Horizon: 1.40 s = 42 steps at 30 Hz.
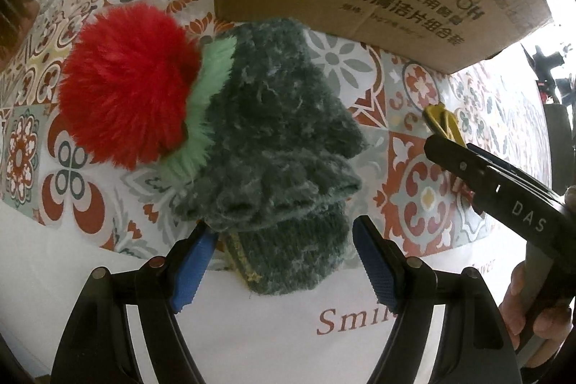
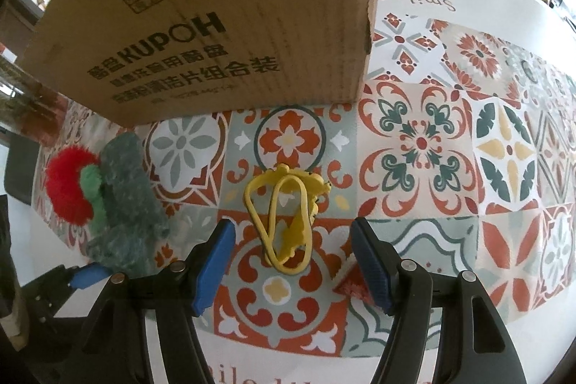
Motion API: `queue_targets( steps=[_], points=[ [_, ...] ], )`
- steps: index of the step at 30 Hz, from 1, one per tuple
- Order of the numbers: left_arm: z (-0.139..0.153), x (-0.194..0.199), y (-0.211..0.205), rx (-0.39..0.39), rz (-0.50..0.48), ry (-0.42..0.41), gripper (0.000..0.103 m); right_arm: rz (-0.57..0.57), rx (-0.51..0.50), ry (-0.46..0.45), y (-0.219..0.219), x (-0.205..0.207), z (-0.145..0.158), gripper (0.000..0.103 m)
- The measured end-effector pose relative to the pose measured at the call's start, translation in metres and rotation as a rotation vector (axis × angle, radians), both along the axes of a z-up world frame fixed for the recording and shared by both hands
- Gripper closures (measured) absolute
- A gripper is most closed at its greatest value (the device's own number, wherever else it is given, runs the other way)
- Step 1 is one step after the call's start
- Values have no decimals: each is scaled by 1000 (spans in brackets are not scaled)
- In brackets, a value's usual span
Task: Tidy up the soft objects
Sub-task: 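Grasp the grey knitted sock with the left tool while the right tool grasps the yellow clip, then lift and carry the sock and yellow clip over the box with both tools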
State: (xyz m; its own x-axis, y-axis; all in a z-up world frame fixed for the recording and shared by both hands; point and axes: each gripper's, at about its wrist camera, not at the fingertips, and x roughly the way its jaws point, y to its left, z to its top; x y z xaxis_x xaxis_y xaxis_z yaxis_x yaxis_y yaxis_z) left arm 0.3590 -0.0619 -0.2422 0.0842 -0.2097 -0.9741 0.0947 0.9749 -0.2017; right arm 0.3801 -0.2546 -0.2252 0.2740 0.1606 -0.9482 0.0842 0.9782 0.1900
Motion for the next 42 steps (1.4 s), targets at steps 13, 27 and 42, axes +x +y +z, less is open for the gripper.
queue_targets(
  steps=[13, 27, 42],
  points=[
    [-2, 5, 6, -16, 15, -46, 64, 20, -29, -26, 14, 3, -8, 70],
    [35, -23, 16, -50, -33, -159, 84, 29, 0, -103, 23, -28, 24, 73],
    [87, -44, 6, -44, -72, -323, 84, 25, 0, -231, 15, -57, 84, 73]
  ],
)
